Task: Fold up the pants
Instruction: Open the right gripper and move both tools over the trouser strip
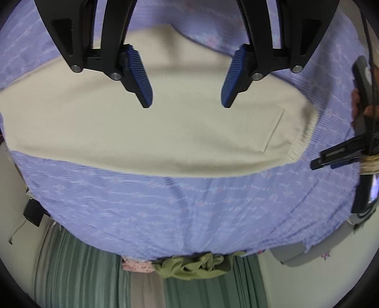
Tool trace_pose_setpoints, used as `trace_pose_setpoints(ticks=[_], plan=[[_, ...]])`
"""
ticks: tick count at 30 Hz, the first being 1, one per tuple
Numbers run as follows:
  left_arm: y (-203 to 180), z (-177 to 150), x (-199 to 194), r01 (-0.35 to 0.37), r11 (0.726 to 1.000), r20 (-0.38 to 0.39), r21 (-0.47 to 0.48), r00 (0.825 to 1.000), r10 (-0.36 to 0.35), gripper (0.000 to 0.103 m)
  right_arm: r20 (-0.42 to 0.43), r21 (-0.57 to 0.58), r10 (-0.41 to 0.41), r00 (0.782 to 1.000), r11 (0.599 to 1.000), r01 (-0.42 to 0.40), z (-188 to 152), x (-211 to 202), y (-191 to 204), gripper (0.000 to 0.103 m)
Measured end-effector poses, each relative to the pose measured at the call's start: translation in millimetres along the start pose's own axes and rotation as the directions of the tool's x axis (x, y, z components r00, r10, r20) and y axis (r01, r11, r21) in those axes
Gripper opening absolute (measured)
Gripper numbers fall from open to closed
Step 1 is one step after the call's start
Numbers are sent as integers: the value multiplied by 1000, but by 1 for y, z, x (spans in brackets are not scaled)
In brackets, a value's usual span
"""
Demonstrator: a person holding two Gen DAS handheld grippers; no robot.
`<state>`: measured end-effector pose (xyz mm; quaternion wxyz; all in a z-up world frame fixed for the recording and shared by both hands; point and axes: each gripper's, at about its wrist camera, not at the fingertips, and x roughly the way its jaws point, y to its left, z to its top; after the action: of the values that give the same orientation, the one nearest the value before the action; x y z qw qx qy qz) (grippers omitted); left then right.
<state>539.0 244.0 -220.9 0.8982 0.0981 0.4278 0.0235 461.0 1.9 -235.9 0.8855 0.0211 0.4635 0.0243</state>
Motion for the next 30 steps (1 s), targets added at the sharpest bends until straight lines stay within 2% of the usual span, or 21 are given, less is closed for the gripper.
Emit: trace_pose_setpoints(ticks=[2,5,8,12,15,19,23,26,30], plan=[[-12,0,-33,26,999,41,35,999,-27,77,28,10,-1,1000,1000,0,-4,-31,-14,73],[-30,-10,-83,132,989,71,71,988,-137,79,57,19,-15,998,1000,14,-12,-79,-40,75],[-61,-16,-120,217,972,68,88,972,-223,80,66,45,-51,997,998,48,-24,-117,-67,75],[-103,-23,-163,271,957,57,104,959,-278,81,73,116,-108,991,988,99,-41,-165,-115,75],[-138,-28,-193,330,940,39,89,942,-335,86,94,176,-149,984,976,131,-53,-198,-157,75],[-189,-34,-227,337,937,37,93,939,-342,87,129,238,-171,977,962,137,-63,-226,-213,75],[-241,-36,-248,325,943,39,71,944,-328,89,153,258,-172,973,958,129,-77,-239,-271,75],[-287,-40,-259,326,944,28,44,944,-328,91,135,269,-170,976,954,129,-86,-237,-321,75],[-361,-43,-264,306,950,35,56,951,-308,92,129,307,-146,981,946,100,-98,-229,-387,75]])
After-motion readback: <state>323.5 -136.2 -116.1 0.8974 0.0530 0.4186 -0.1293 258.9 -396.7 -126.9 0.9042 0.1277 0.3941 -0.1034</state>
